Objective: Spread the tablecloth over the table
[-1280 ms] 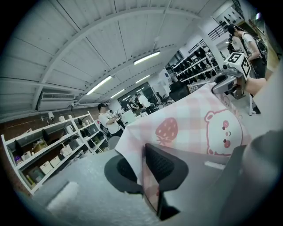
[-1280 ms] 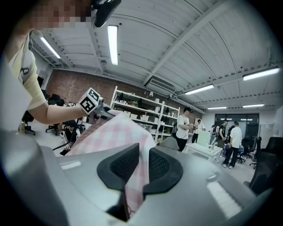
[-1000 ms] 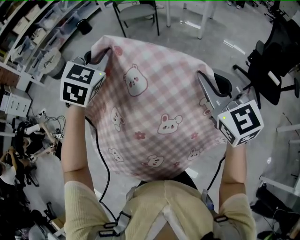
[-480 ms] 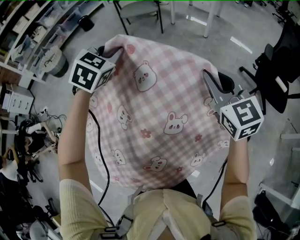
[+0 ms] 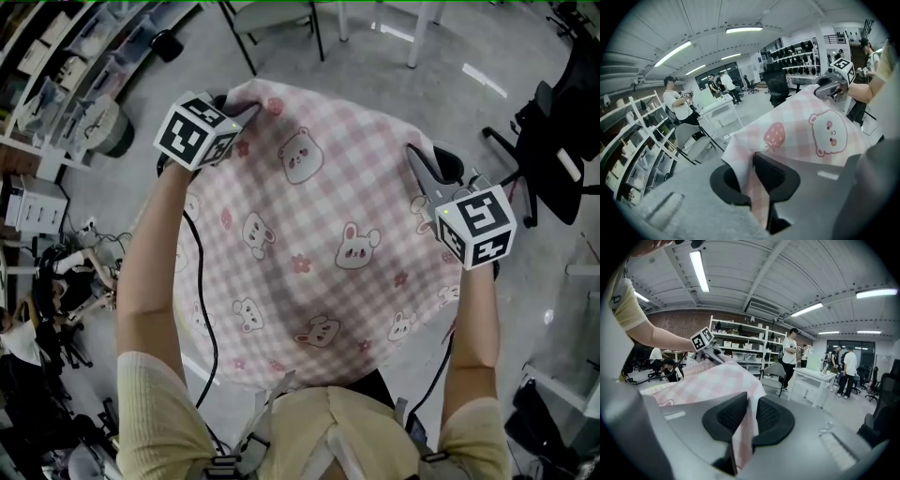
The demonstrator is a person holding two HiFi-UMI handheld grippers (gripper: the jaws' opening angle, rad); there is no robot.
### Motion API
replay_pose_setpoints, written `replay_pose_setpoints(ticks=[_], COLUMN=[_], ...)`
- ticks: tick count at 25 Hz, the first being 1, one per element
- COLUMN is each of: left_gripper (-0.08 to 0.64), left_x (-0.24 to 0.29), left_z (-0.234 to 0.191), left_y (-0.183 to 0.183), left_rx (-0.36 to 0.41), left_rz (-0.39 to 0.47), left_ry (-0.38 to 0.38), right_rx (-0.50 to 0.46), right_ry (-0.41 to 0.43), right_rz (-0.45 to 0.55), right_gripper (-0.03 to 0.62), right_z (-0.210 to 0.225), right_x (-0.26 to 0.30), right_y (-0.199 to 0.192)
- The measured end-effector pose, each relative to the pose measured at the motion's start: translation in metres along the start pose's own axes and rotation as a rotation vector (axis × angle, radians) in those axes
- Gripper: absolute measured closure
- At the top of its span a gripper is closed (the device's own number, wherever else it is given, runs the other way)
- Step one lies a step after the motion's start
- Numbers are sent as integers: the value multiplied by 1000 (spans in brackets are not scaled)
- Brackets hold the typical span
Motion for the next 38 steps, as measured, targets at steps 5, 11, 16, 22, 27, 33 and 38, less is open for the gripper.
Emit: replay_pose_setpoints(ticks=[5,11,16,22,27,33,38], left_gripper=[512,509,503,503,498,482,401], left_x=[10,51,57,53,55,62,63], left_z=[2,15,19,18,17,19,17], left_y=[-7,-32,-34,-29,-29,-35,-49], left_rx=[47,72,86,85,101,110,108], left_rz=[-26,-69,-85,-102,-130,-165,-209], left_ry=[-68,-107,-121,-123,-81,-60,-57], right_rx=[-16,17,5,27,54,108,146], right_ry=[1,11,24,21,1,-7,-7], right_rz=[-48,-124,-137,-167,-185,-212,-242], right_gripper=[538,535,531,531,529,529,526], right_z=[-1,5,7,7,7,8,11], right_x=[3,21,22,18,18,22,28], right_y=[-2,-41,-44,-37,-38,-46,-59])
Point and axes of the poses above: the fingertips, and each gripper's own axes: x forward along the fingers, z to its right, y out of its top, the point moved 2 cm from there along -x, backward along the fingers, and after that the axes turned 9 degrees about x, right-handed, at the moved point
